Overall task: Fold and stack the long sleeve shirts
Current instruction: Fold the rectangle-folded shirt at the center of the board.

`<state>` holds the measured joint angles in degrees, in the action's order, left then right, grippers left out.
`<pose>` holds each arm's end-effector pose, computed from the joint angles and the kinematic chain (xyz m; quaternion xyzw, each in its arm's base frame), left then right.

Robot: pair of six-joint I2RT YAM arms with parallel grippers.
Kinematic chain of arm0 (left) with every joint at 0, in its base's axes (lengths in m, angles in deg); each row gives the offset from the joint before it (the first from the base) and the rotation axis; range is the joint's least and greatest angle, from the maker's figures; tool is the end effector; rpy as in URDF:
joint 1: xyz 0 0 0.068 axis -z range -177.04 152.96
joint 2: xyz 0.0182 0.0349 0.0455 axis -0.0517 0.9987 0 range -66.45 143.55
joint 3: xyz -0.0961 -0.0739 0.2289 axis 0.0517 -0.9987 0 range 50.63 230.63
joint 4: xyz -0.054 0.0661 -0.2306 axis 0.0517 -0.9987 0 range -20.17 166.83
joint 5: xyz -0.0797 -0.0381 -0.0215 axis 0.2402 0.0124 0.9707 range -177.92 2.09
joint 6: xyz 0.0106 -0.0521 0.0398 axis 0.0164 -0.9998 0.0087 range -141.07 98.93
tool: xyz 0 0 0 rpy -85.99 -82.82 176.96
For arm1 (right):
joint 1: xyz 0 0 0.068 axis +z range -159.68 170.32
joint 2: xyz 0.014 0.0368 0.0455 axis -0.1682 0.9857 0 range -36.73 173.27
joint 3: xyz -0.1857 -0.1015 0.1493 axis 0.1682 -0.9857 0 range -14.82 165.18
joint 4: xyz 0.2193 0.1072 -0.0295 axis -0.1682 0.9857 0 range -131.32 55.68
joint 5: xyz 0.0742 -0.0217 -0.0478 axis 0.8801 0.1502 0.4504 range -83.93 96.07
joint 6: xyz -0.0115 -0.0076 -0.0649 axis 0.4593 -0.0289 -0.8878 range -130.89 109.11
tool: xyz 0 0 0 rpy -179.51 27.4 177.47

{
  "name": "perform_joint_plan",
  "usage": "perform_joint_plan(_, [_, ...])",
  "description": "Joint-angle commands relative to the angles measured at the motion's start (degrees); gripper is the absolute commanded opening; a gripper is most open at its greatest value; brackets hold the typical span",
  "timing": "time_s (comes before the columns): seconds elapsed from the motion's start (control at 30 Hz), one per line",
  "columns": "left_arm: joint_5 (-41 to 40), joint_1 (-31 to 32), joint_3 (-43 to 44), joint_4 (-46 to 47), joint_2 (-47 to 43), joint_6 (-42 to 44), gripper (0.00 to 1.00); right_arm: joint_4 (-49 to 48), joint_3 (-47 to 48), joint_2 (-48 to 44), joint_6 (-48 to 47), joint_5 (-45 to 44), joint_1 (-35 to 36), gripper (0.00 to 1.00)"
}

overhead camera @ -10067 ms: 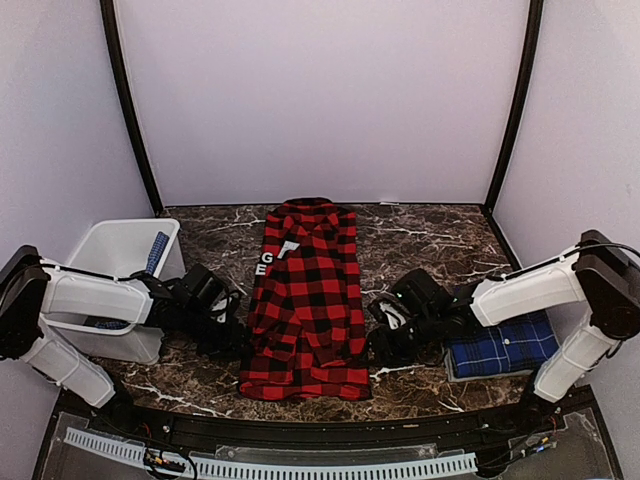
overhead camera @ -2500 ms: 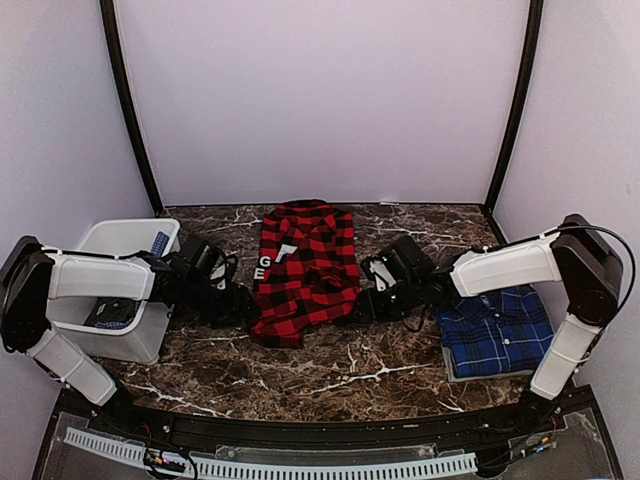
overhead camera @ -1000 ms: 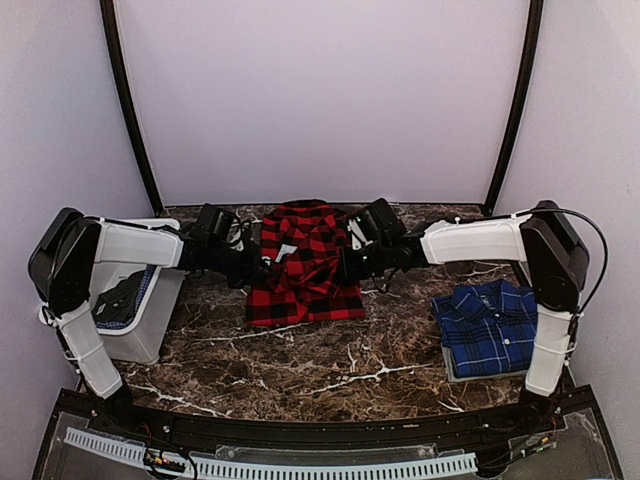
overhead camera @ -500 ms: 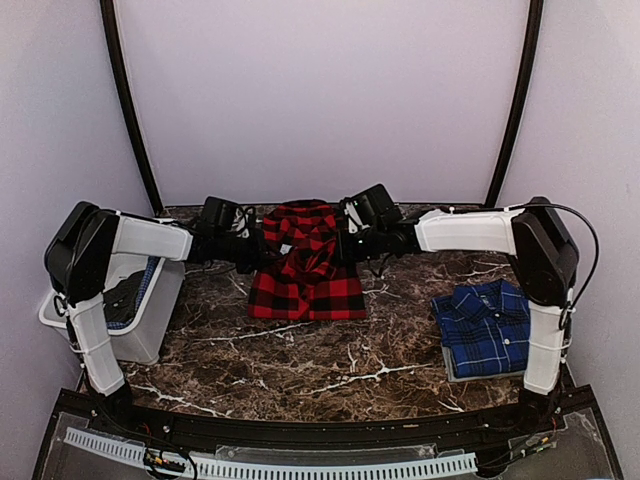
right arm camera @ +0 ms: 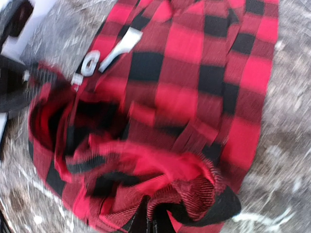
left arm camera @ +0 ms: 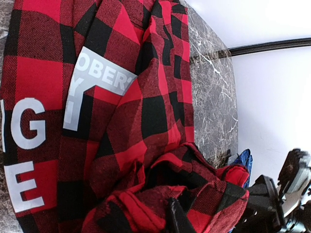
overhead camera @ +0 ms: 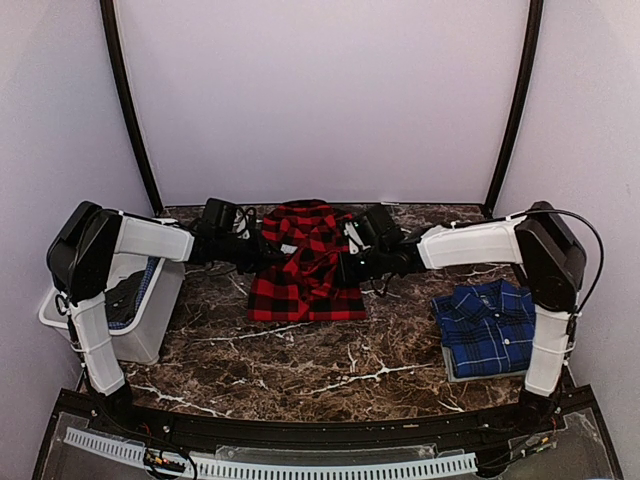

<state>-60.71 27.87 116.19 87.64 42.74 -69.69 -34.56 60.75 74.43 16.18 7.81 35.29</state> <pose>0.3619 -0.1946 0.1697 -0.0652 0.8584 -0.4438 0.2490 0.2989 0.3010 0.1771 -0.1484 0.9026 0.2488 0.3185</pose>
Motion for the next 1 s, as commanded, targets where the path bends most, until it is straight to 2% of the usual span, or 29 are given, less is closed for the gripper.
perform_joint_plan(0.0, [0.45,-0.38,-1.21,1.71,-1.05,1.14,0.17,-5.59,-5.77,-4.05,1.06,0.46,3.71,0.0])
perform_joint_plan(0.13, [0.91,-0.38,-1.81,2.7,-0.66,1.02,0.15,-10.28,-11.36,-4.54,2.66,2.1,4.94,0.0])
perform_joint_plan(0.27, [1.1,-0.38,-2.08,2.9,-0.02,0.94,0.13,-10.46,-11.79,-2.66,3.8,1.75,4.84,0.0])
perform_joint_plan(0.47, [0.7,-0.38,-1.54,3.04,0.27,1.09,0.13,-8.67,-5.85,0.41,3.35,1.32,1.89,0.0])
perform_joint_plan(0.63, [-1.41,-0.38,0.7,2.53,0.97,1.64,0.14,-4.91,3.75,6.14,2.67,2.57,-2.57,0.0])
perform_joint_plan(0.7, [-1.95,-0.38,1.91,2.02,1.43,1.93,0.18,-3.11,7.74,8.42,2.74,3.51,-4.38,0.06])
perform_joint_plan(0.73, [-2.23,-0.38,2.7,1.39,1.49,2.34,0.25,-2.46,9.91,9.33,2.73,4.2,-5.39,0.15])
perform_joint_plan(0.77, [-2.81,-0.38,3.11,1.05,1.54,2.67,0.33,-1.91,10.91,10.02,2.63,5.09,-5.92,0.19])
perform_joint_plan(0.8, [-3.18,-0.38,3.99,0.2,1.5,3.41,0.36,-1.13,12.52,10.39,2.43,5.64,-6.35,0.26])
perform_joint_plan(0.97, [-6.33,-0.38,7.85,-3.85,0.44,6.75,0.55,1.53,15.12,8.95,0.28,5.73,-7.23,0.48])
